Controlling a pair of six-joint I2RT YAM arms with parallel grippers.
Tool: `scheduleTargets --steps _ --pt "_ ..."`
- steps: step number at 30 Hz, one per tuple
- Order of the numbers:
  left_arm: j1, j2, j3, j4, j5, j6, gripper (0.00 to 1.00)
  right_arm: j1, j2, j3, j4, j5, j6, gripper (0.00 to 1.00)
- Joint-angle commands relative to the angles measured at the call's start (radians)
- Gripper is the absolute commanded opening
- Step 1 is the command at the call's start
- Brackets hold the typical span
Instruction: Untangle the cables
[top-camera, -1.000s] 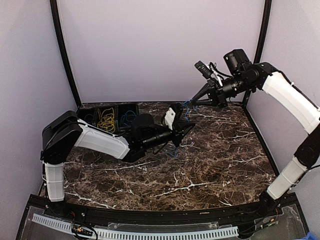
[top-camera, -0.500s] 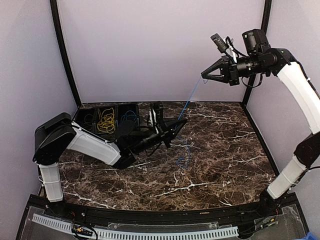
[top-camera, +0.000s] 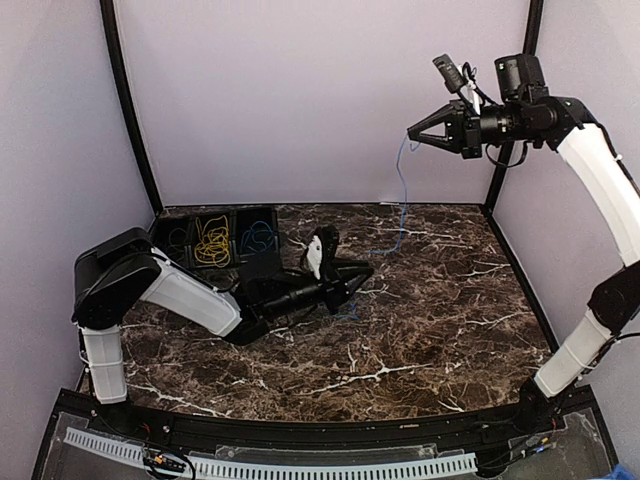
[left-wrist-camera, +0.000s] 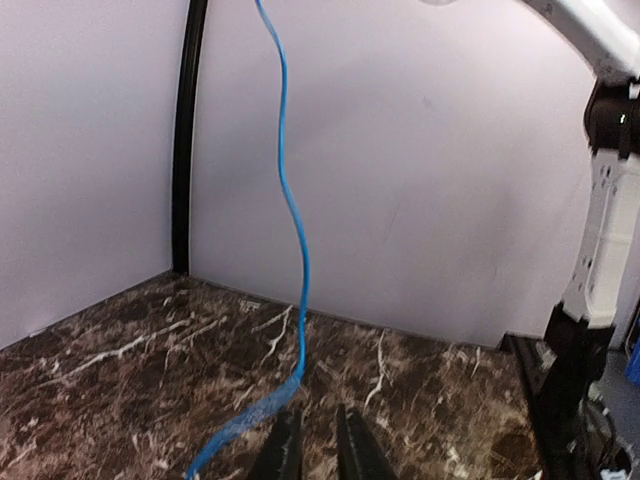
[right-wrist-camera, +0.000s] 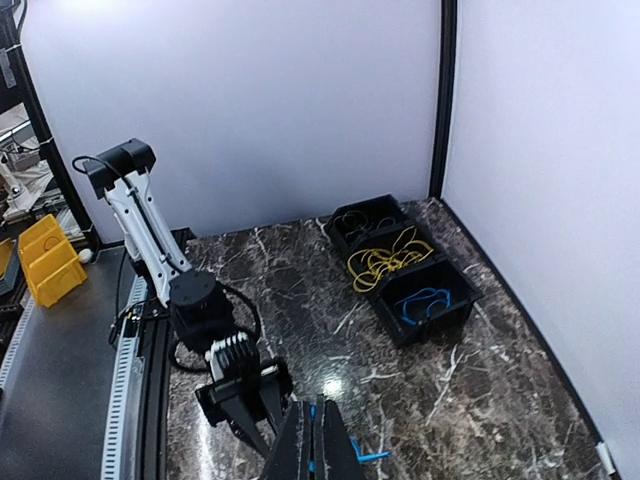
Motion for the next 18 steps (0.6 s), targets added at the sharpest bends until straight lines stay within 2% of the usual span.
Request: scheduleTargets --steps 1,7,10,12,14,15,18 --pt "-0.002 0.04 -0.026 -0.164 0.008 0.014 0.21 -0.023 -0.063 0.01 0.16 -0.055 0.018 0.0" --pt "-0.001 0.037 -0.033 -0.154 0.008 0.017 0.04 -0.023 -0.062 0.008 0.166 -0.061 0.023 0.0" --pt "-0.003 0.022 -0.045 -0.148 -0.006 0.02 0.04 -0.024 -0.06 0.002 0.166 -0.062 0.021 0.0" --pt "-0.001 0.001 -0.066 -0.14 -0.03 0.019 0.09 -0.023 -0.063 -0.009 0.171 -0.063 0.023 0.0" --pt "-0.002 -0.026 -0.087 -0.123 -0.044 0.013 0.23 -0.024 -0.065 -0.027 0.178 -0.063 0.022 0.0" --pt "-0.002 -0.037 -0.094 -0.105 -0.049 0.012 0.34 -0.023 -0.067 -0.036 0.181 -0.061 0.021 0.0" --pt "-0.004 -0.09 -0.114 -0.087 -0.08 0.025 0.5 -0.023 -0.072 -0.059 0.187 -0.061 0.021 0.0"
